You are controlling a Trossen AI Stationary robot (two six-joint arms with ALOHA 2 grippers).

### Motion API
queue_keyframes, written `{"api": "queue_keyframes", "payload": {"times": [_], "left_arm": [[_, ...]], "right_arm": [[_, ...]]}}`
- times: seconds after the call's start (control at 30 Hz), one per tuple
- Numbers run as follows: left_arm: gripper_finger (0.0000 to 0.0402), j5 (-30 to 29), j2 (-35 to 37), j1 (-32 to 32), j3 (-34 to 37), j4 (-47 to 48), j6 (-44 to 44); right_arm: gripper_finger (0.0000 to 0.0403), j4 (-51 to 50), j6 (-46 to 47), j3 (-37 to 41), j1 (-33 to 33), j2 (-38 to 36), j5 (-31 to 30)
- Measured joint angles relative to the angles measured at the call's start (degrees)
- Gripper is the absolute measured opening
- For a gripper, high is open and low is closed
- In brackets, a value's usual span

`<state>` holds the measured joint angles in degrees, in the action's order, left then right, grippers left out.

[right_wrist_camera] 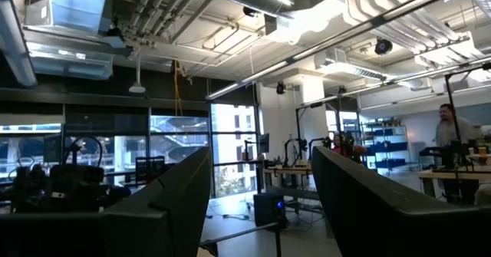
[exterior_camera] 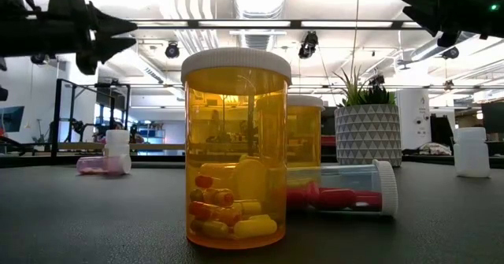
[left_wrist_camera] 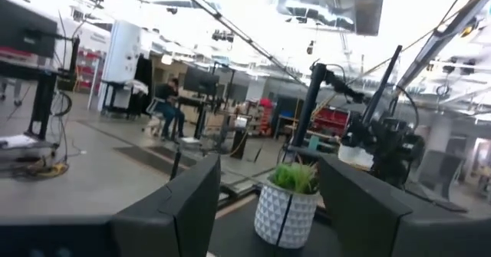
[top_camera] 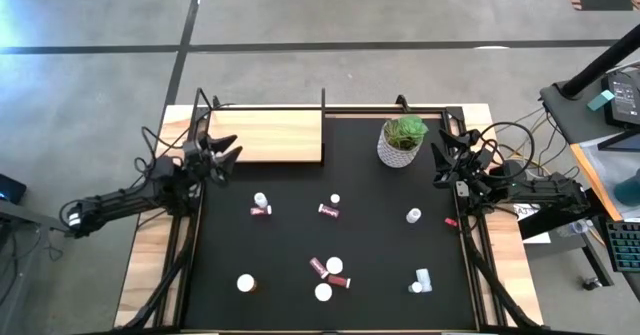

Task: Pick and place medicine bottles onto shelf by color
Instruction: Put the top white pill bottle on the shelf

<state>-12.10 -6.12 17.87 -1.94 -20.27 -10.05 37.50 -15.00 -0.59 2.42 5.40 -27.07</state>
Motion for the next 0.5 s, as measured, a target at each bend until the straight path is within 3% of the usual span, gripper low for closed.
{"api": "queue_keyframes", "payload": {"times": [0.23,0.5], "left_arm": [[0.0203,-0.2,-5.9,0.0,-3.7,0.0,0.1],[0.0203,-2.1,-18.8,0.0,-10.8,0.3,0.1]], "right_arm": [[0.0215,0.0,0.0,0.0,0.0,0.0,0.0],[0.0215,0.0,0.0,0.0,0.0,0.0,0.0]]}}
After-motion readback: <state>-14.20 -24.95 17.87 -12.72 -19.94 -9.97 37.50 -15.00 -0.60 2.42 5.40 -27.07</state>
